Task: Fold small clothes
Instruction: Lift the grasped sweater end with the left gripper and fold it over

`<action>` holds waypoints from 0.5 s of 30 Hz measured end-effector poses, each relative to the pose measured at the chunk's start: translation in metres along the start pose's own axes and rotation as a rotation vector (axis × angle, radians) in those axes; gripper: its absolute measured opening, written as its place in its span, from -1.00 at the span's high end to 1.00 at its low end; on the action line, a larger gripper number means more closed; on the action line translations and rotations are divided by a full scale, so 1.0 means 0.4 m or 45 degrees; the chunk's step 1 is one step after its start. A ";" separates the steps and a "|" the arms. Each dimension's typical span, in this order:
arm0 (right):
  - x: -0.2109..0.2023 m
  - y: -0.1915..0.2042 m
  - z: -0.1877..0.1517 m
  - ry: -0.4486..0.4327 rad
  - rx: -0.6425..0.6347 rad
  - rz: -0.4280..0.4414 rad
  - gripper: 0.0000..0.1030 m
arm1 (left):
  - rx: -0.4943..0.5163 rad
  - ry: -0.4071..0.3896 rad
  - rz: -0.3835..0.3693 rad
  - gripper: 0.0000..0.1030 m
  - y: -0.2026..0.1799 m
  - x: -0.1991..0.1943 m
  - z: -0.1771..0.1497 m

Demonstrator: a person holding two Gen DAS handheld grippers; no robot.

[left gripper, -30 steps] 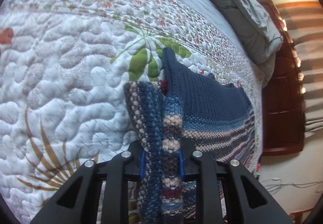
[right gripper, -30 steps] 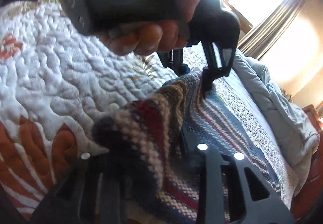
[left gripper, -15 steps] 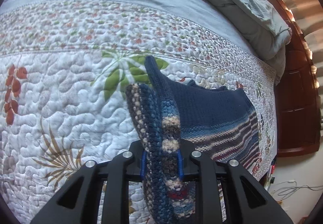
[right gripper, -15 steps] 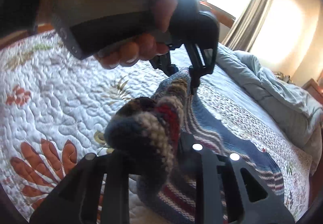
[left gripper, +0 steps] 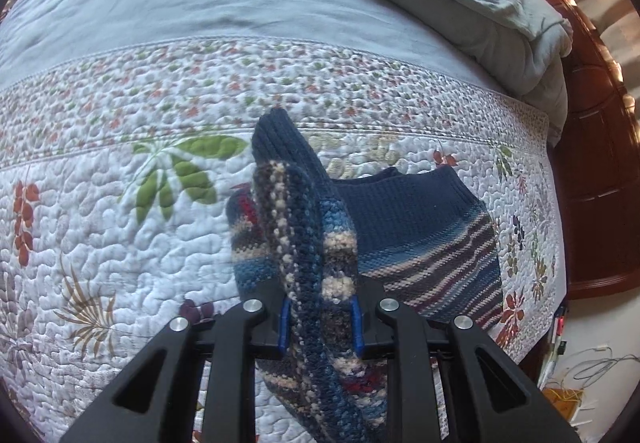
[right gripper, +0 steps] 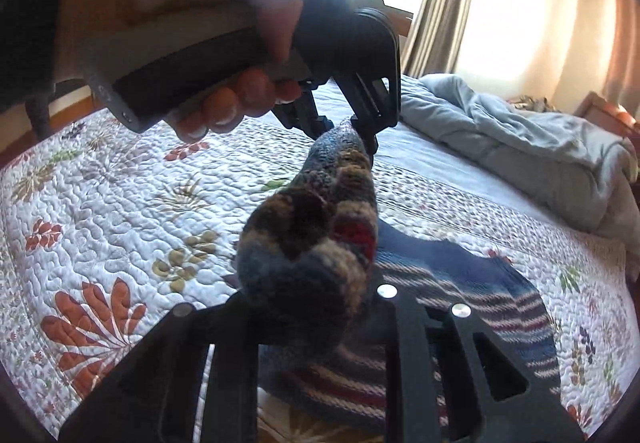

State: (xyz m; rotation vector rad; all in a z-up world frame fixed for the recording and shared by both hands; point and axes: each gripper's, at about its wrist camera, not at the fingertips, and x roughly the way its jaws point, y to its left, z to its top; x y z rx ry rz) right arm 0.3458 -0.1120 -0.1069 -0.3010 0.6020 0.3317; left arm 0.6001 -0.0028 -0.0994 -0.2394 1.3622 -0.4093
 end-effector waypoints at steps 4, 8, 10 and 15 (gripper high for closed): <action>-0.026 -0.064 -0.011 -0.012 0.088 0.019 0.68 | 0.018 0.002 0.024 0.57 -0.073 0.012 0.012; -0.042 -0.121 -0.028 -0.037 0.158 0.037 0.69 | 0.051 0.008 0.069 0.57 -0.150 0.026 0.024; -0.049 -0.159 -0.037 -0.047 0.212 0.046 0.69 | 0.064 0.012 0.081 0.57 -0.189 0.037 0.033; -0.060 -0.248 -0.053 -0.052 0.328 0.071 0.69 | 0.086 0.018 0.099 0.57 -0.279 0.073 0.054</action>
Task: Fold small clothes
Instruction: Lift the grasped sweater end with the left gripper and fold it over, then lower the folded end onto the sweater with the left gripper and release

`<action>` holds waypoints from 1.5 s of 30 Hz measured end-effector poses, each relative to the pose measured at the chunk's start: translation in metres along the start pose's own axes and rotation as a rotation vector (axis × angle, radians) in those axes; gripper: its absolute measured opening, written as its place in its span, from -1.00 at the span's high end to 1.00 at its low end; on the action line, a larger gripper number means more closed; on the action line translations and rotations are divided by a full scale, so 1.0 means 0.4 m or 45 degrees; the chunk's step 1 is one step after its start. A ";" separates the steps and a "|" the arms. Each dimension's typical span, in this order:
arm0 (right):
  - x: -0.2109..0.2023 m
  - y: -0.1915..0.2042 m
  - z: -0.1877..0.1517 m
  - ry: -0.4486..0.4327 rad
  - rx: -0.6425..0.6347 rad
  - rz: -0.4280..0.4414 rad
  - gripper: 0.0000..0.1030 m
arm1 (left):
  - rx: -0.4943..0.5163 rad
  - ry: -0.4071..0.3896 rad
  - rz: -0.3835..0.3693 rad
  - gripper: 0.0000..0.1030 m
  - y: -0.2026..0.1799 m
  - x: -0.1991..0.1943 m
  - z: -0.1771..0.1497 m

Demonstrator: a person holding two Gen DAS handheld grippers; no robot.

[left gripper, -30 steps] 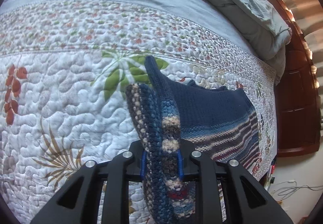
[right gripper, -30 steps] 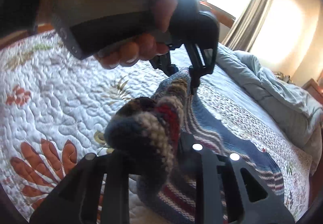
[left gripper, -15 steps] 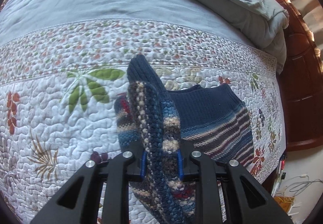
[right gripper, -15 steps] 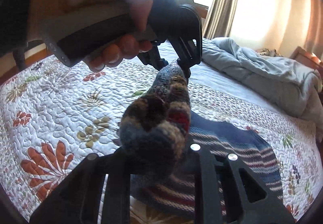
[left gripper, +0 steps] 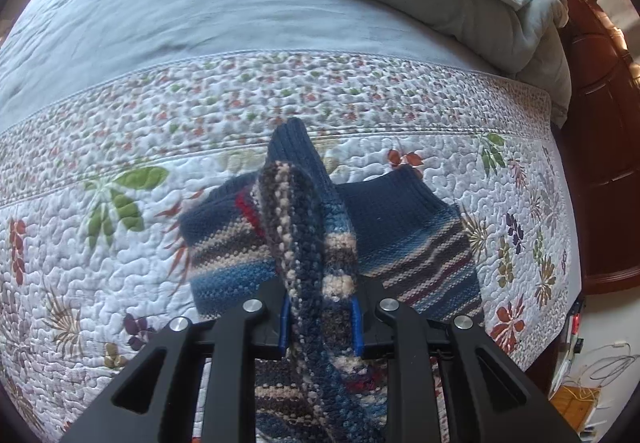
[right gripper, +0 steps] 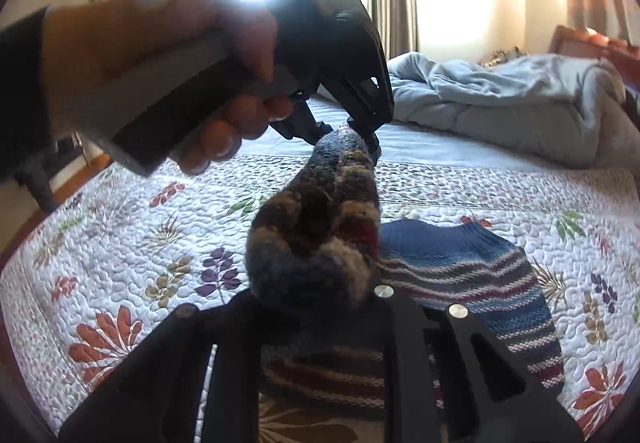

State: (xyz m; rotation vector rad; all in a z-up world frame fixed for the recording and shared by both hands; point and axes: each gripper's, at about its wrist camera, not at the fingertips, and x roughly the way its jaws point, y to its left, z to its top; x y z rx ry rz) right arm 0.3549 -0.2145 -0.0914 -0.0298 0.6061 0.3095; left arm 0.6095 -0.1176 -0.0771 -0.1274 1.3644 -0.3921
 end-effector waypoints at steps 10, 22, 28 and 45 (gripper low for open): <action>-0.025 -0.125 -0.021 0.006 0.115 0.007 0.70 | 0.059 0.030 0.059 0.57 -0.141 0.060 0.027; -0.042 -0.222 -0.054 0.020 0.196 -0.012 0.70 | 0.099 0.063 0.069 0.57 -0.242 0.133 0.037; -0.046 -0.265 -0.076 0.034 0.229 -0.016 0.70 | 0.109 0.080 0.077 0.57 -0.277 0.166 0.040; -0.048 -0.423 -0.155 0.101 0.469 0.092 0.72 | 0.152 0.135 0.167 0.57 -0.390 0.291 0.039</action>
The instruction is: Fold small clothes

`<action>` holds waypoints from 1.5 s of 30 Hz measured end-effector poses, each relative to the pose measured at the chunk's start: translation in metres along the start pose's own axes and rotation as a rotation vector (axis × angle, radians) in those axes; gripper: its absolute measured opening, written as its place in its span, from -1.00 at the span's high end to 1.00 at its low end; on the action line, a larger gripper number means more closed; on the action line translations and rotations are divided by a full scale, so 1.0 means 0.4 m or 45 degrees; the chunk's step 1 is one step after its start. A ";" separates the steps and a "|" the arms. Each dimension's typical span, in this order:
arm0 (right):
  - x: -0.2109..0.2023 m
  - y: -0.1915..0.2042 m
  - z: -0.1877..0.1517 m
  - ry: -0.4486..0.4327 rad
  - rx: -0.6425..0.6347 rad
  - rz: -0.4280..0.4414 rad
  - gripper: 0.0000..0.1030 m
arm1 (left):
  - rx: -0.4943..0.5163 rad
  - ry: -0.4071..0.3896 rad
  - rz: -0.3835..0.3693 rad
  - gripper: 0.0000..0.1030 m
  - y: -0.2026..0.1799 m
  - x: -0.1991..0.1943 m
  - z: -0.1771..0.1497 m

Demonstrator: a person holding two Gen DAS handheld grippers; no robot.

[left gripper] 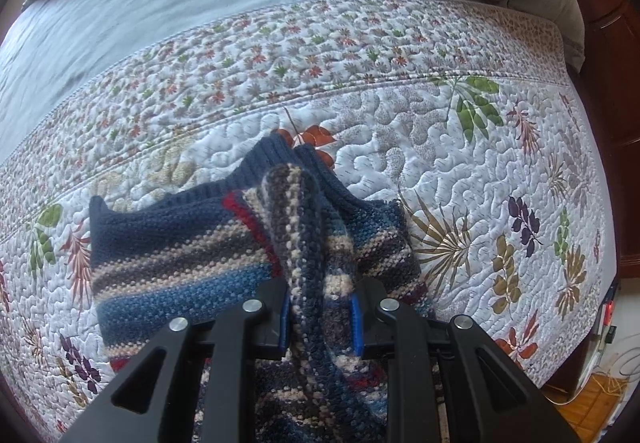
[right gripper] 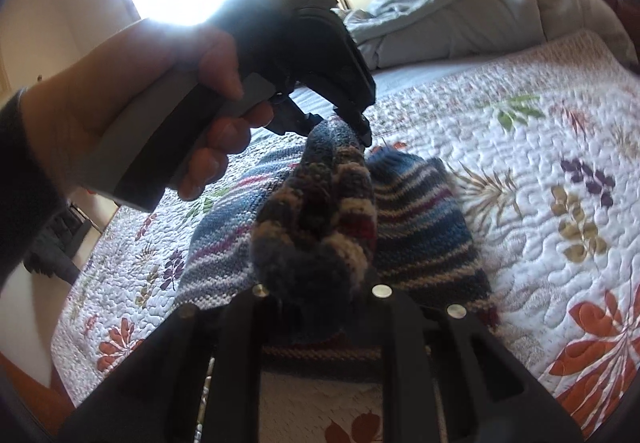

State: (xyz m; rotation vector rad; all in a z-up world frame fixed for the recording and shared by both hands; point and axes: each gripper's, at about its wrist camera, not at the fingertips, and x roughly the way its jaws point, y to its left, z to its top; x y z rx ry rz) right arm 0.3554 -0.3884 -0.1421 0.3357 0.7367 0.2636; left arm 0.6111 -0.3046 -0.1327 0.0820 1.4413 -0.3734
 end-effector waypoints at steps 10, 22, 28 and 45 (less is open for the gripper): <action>0.012 -0.074 -0.028 0.065 0.074 0.027 0.71 | 0.010 0.024 0.038 0.52 -0.035 0.063 0.002; -0.002 -0.172 -0.038 0.122 0.297 0.110 -0.32 | 0.087 -0.246 -0.013 -0.50 -0.024 -0.084 -0.035; -0.038 -0.280 -0.024 0.110 0.597 0.406 -0.32 | 0.204 -0.542 -0.044 -0.62 0.100 -0.190 -0.274; 0.129 -0.267 0.099 0.722 0.688 0.615 -0.68 | 0.109 -0.615 -0.331 -0.75 0.214 -0.120 -0.575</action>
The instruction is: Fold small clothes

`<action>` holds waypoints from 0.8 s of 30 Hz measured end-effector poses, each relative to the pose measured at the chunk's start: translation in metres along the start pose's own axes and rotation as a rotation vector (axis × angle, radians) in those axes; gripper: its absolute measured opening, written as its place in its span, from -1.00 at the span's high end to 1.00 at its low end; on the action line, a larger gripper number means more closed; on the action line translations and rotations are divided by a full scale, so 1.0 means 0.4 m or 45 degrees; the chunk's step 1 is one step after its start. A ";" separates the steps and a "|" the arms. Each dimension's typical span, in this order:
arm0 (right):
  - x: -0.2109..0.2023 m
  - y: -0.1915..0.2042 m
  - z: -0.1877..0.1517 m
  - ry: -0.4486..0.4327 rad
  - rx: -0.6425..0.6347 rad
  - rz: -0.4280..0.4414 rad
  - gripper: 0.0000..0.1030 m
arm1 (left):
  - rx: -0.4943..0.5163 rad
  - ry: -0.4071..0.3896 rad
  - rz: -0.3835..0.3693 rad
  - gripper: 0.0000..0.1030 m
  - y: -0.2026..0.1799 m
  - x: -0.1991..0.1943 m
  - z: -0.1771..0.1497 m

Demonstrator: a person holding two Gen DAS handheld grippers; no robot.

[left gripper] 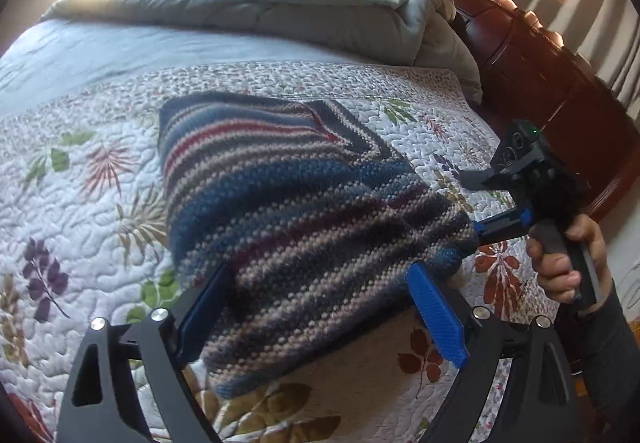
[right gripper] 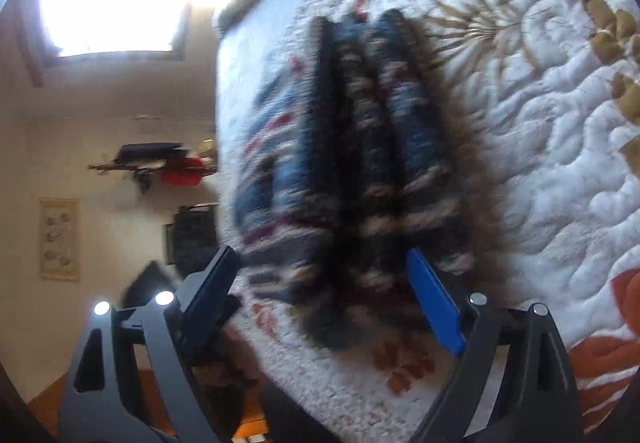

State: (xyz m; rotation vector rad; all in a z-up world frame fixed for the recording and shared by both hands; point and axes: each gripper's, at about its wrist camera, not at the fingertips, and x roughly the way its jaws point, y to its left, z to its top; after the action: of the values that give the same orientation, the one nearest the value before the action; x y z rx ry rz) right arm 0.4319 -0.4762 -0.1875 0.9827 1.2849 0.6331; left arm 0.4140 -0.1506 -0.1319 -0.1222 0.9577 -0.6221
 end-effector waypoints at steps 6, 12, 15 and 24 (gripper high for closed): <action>0.065 -0.005 -0.010 0.111 0.075 -0.089 -0.62 | -0.050 0.035 -0.029 -0.75 0.019 0.021 -0.039; 0.092 0.005 0.035 0.074 0.072 0.075 -0.36 | -0.019 0.075 -0.002 -0.76 0.014 0.038 -0.059; 0.128 0.008 0.076 0.078 0.087 0.026 -0.35 | -0.046 0.087 -0.012 -0.76 0.020 0.044 -0.061; 0.081 0.171 0.089 -0.095 -0.270 -0.156 0.53 | -0.088 0.021 -0.097 -0.75 0.011 -0.033 -0.040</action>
State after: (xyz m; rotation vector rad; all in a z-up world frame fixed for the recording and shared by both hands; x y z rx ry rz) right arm 0.4819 -0.4250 -0.1441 0.7416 1.1758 0.6181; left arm 0.3979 -0.1370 -0.1334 -0.2161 0.9941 -0.6609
